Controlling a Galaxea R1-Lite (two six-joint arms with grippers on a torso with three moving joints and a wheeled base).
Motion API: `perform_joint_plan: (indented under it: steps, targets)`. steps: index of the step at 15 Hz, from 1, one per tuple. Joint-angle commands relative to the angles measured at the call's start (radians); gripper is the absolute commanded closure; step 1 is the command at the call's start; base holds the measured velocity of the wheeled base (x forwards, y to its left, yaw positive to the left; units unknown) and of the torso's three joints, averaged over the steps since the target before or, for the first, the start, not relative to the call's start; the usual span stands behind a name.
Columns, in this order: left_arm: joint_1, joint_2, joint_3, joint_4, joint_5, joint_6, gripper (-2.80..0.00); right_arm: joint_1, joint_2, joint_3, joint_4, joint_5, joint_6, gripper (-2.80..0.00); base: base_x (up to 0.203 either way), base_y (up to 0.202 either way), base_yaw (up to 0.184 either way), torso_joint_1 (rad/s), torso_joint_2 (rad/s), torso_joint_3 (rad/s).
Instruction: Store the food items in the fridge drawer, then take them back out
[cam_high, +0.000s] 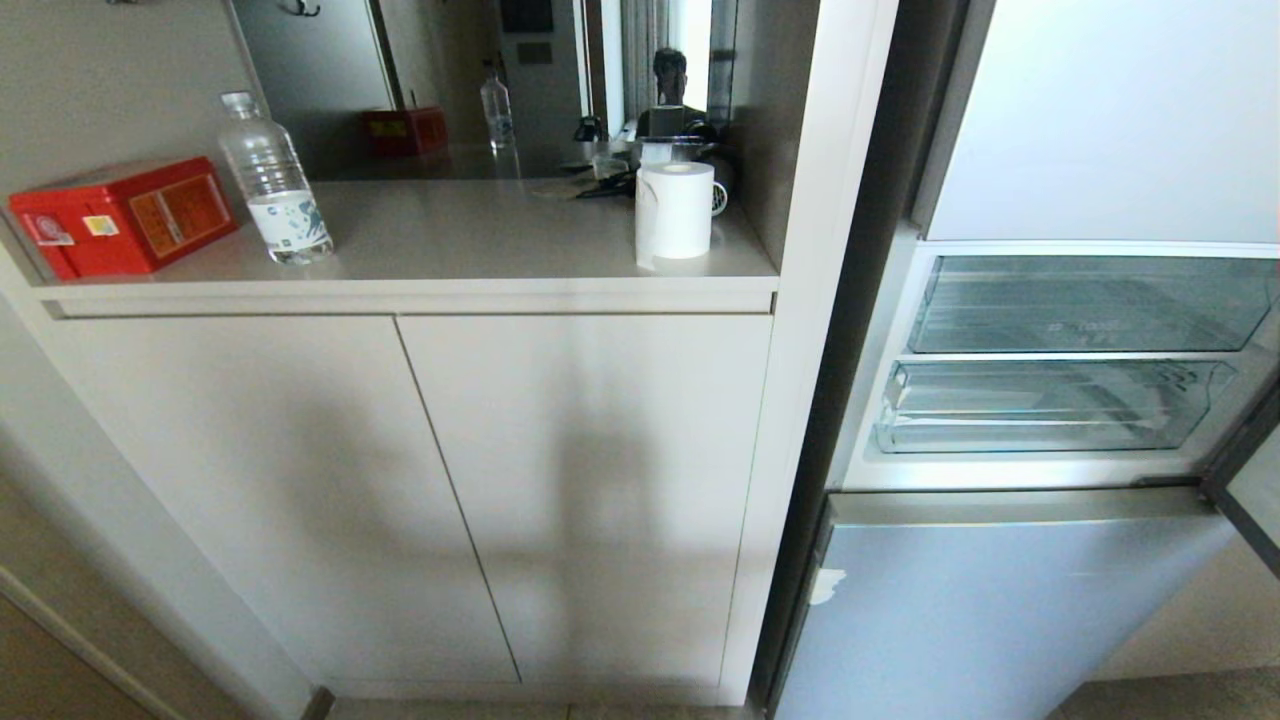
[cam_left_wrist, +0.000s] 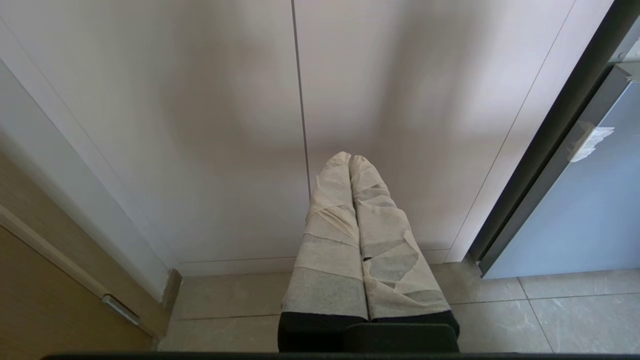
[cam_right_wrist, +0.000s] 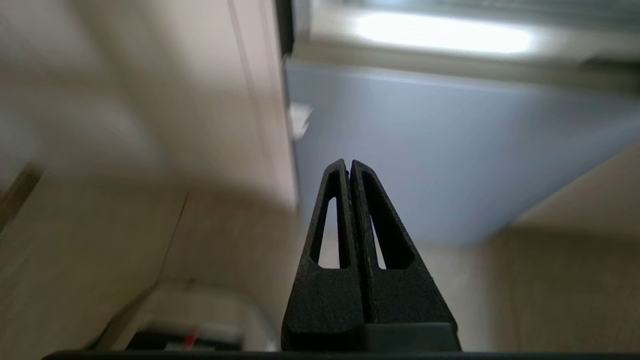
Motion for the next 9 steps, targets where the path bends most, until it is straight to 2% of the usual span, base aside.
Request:
perform_joint_plan:
  steps: [1,2,3,6,9]
  targets:
    - [0.000,0.002,0.000,0.001,0.000,0.000,0.00,0.008,0.420,-0.100,-0.021,0.019,0.011,0.00,0.000,0.000,0.000,0.000,0.00,0.000]
    - [0.000,0.002,0.000,0.000,0.000,0.000,0.00,0.011,0.541,-0.132,-0.058,0.032,0.017,0.00,0.000,0.000,0.000,0.000,0.00,0.000]
    - [0.000,0.002,0.000,0.000,0.000,0.000,0.00,0.014,0.654,-0.156,-0.113,0.042,0.021,-2.80,0.000,0.000,0.000,0.000,0.00,0.000]
    - [0.000,0.002,0.000,0.001,0.000,0.000,0.00,0.022,0.961,-0.200,-0.359,0.058,0.034,-2.80,0.000,0.000,0.000,0.000,0.00,0.000]
    - [0.000,0.002,0.000,0.001,0.000,0.000,0.00,0.027,1.241,-0.218,-0.727,0.063,0.040,-2.80,0.000,0.000,0.000,0.000,0.00,0.000]
